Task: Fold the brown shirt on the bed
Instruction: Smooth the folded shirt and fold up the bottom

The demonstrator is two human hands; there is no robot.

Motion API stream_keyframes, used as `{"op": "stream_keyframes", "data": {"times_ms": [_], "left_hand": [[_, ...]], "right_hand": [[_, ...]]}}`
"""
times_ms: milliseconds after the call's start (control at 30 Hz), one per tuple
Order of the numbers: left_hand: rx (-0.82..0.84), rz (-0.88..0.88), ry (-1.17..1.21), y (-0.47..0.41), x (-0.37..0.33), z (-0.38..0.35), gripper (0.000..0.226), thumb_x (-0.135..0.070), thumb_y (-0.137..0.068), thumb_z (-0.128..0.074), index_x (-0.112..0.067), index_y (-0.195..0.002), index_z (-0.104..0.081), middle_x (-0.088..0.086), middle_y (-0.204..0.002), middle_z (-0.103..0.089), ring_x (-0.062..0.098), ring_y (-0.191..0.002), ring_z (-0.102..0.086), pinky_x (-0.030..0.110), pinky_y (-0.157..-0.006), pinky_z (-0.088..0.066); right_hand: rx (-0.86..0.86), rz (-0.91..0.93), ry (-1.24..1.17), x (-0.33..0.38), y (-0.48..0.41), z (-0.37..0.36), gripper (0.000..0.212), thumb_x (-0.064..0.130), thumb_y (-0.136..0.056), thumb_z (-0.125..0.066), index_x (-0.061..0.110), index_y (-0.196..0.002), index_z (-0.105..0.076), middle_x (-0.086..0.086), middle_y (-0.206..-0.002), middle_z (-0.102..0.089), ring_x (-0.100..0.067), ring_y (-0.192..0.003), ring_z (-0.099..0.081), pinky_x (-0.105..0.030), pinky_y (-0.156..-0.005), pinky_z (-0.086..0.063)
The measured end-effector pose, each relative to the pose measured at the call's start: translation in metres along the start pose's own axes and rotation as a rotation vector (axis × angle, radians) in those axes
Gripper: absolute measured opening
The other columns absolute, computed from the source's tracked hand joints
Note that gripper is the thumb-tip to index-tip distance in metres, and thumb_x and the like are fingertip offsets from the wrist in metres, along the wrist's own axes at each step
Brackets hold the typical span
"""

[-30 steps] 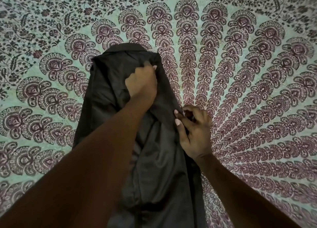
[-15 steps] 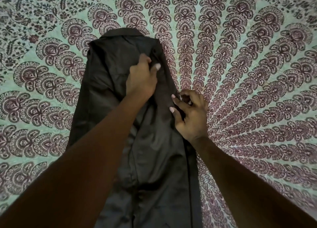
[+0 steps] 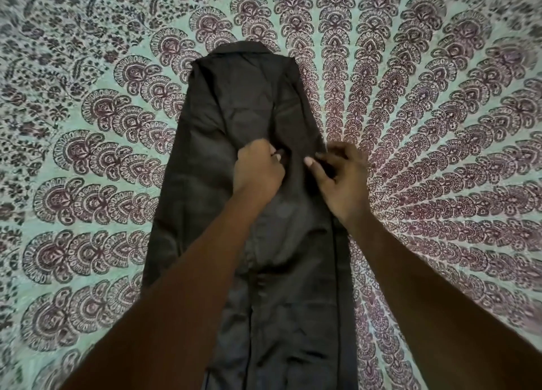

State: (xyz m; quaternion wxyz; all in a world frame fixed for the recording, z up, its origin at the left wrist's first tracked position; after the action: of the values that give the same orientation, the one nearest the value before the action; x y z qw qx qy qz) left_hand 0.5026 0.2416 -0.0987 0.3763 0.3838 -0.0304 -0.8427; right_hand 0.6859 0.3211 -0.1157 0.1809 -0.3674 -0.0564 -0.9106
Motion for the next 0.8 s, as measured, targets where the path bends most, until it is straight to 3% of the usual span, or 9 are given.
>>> {"op": "stream_keyframes", "data": {"times_ms": [133,333,433,533,667,733,800], "left_hand": [[-0.109,-0.126,-0.153,0.007,-0.009,0.012,0.018,-0.007,-0.096,-0.055,-0.007,-0.113,-0.062,0.016,-0.122,-0.063,0.038,-0.112,-0.062,0.052,-0.094,-0.053],[-0.033,-0.224,-0.194,0.003,0.002,0.000,0.020,-0.008,-0.097,-0.055,-0.009,-0.117,-0.054,0.014,-0.125,-0.057,0.040,-0.110,-0.062,0.051,-0.090,-0.053],[-0.210,-0.271,-0.266,0.012,0.003,0.018,0.019,-0.015,-0.095,-0.059,-0.013,-0.115,-0.057,0.013,-0.123,-0.056,0.038,-0.112,-0.057,0.052,-0.091,-0.051],[-0.465,-0.039,-0.339,0.032,0.034,0.058,0.033,-0.025,-0.091,-0.066,-0.019,-0.121,-0.054,0.013,-0.131,-0.051,0.037,-0.123,-0.050,0.054,-0.096,-0.043],[-0.403,0.365,-0.198,0.054,0.112,0.083,0.061,-0.043,-0.089,-0.073,-0.012,-0.135,-0.046,0.019,-0.145,-0.047,0.042,-0.137,-0.042,0.058,-0.109,-0.034],[-0.336,0.384,-0.054,0.054,0.139,0.086,0.055,-0.039,-0.090,-0.075,-0.012,-0.132,-0.051,0.016,-0.136,-0.059,0.039,-0.132,-0.052,0.052,-0.109,-0.038],[-0.338,0.309,0.094,0.051,0.150,0.093,0.041,-0.026,-0.090,-0.078,-0.008,-0.122,-0.060,0.011,-0.113,-0.068,0.034,-0.114,-0.064,0.030,-0.092,-0.044]], "right_hand": [[0.061,-0.014,0.089,-0.004,0.027,-0.006,0.044,0.050,-0.086,-0.067,0.023,-0.120,-0.076,-0.005,-0.141,-0.054,-0.037,-0.128,-0.048,-0.054,-0.106,-0.040],[0.049,-0.030,0.121,-0.003,0.034,-0.006,0.036,0.028,-0.091,-0.073,0.021,-0.127,-0.072,-0.004,-0.149,-0.050,-0.038,-0.130,-0.044,-0.049,-0.107,-0.039],[0.034,-0.052,0.170,0.000,0.040,-0.005,0.034,0.022,-0.092,-0.072,0.019,-0.126,-0.073,-0.006,-0.149,-0.050,-0.039,-0.131,-0.043,-0.047,-0.108,-0.038],[0.010,-0.121,0.208,0.008,0.051,0.001,0.032,0.021,-0.093,-0.070,0.018,-0.125,-0.072,-0.011,-0.141,-0.051,-0.039,-0.128,-0.041,-0.057,-0.104,-0.040],[-0.022,-0.191,0.269,0.019,0.070,0.006,0.039,0.037,-0.097,-0.066,0.013,-0.126,-0.068,-0.014,-0.127,-0.052,-0.037,-0.119,-0.050,-0.055,-0.099,-0.036],[0.022,-0.266,0.292,0.018,0.077,0.003,0.047,0.046,-0.096,-0.066,0.014,-0.131,-0.063,-0.012,-0.126,-0.054,-0.036,-0.115,-0.055,-0.054,-0.101,-0.035],[0.030,-0.329,0.297,0.018,0.082,0.002,0.047,0.044,-0.095,-0.068,0.017,-0.132,-0.061,-0.010,-0.123,-0.061,-0.035,-0.115,-0.059,-0.053,-0.101,-0.035]]}}
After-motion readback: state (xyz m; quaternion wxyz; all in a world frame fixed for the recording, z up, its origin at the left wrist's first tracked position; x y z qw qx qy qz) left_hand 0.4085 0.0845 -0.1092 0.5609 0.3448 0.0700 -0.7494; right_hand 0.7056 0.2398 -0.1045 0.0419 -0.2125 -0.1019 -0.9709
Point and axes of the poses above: each hand's wrist, its own y-axis away from the middle knuckle, its own z-axis out of the back of the hand, x = y × z, the point moved 9 cm from there along -y, towards the middle knuckle
